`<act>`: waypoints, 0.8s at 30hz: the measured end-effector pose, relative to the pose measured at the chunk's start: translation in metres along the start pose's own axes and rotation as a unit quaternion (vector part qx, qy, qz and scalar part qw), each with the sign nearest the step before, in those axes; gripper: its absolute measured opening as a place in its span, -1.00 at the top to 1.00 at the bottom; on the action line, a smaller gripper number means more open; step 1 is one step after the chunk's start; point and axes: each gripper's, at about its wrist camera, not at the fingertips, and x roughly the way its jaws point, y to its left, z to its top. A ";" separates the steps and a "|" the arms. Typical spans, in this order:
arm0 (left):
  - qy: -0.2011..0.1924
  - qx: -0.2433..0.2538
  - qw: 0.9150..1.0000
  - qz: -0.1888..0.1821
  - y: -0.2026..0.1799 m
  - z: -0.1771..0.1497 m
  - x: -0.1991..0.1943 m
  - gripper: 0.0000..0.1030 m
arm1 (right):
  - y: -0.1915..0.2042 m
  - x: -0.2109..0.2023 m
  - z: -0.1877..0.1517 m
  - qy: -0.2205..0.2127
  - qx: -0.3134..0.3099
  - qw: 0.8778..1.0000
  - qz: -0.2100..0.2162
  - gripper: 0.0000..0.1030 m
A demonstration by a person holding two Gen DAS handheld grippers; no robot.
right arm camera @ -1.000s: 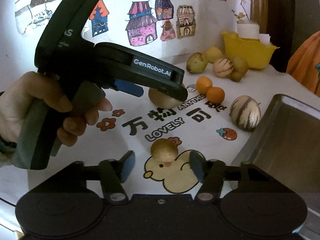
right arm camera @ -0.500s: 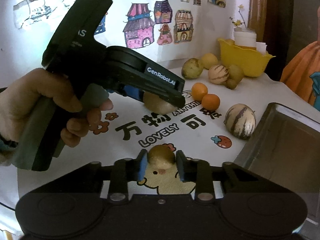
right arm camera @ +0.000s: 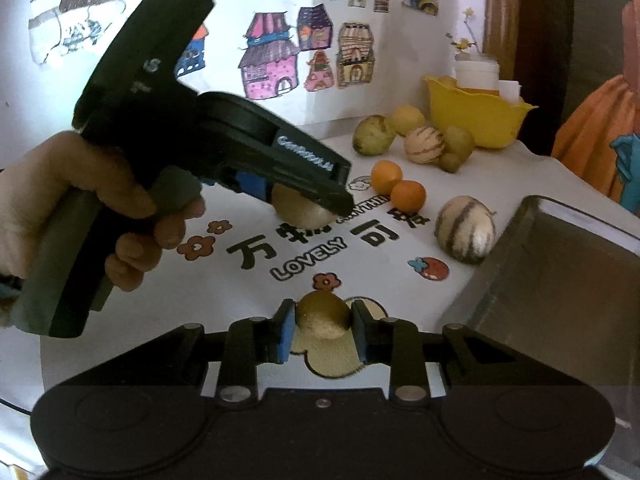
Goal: Organize fruits
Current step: 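Carry both held fruits over the metal tray with both tools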
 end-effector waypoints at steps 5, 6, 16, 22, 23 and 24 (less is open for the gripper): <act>0.011 -0.004 1.000 -0.023 -0.011 -0.004 -0.004 -0.29 | -0.010 -0.018 -0.004 -0.013 0.015 1.000 -0.005 0.38; 0.012 -0.006 0.999 -0.031 -0.014 -0.003 -0.005 -0.29 | -0.012 -0.022 -0.005 -0.015 0.016 1.000 -0.007 0.39; -0.002 0.000 0.997 -0.077 -0.058 0.015 -0.009 -0.29 | -0.052 -0.058 -0.008 -0.041 0.034 0.997 -0.055 0.39; -0.003 0.012 0.995 -0.103 -0.091 0.035 0.007 -0.29 | -0.100 -0.070 -0.010 -0.044 0.046 0.993 -0.102 0.39; -0.003 0.012 0.994 -0.107 -0.095 0.038 0.011 -0.29 | -0.109 -0.072 -0.009 -0.044 0.040 0.992 -0.112 0.39; -0.003 0.015 0.994 -0.109 -0.101 0.043 0.016 -0.29 | -0.118 -0.072 -0.008 -0.044 0.034 0.991 -0.122 0.39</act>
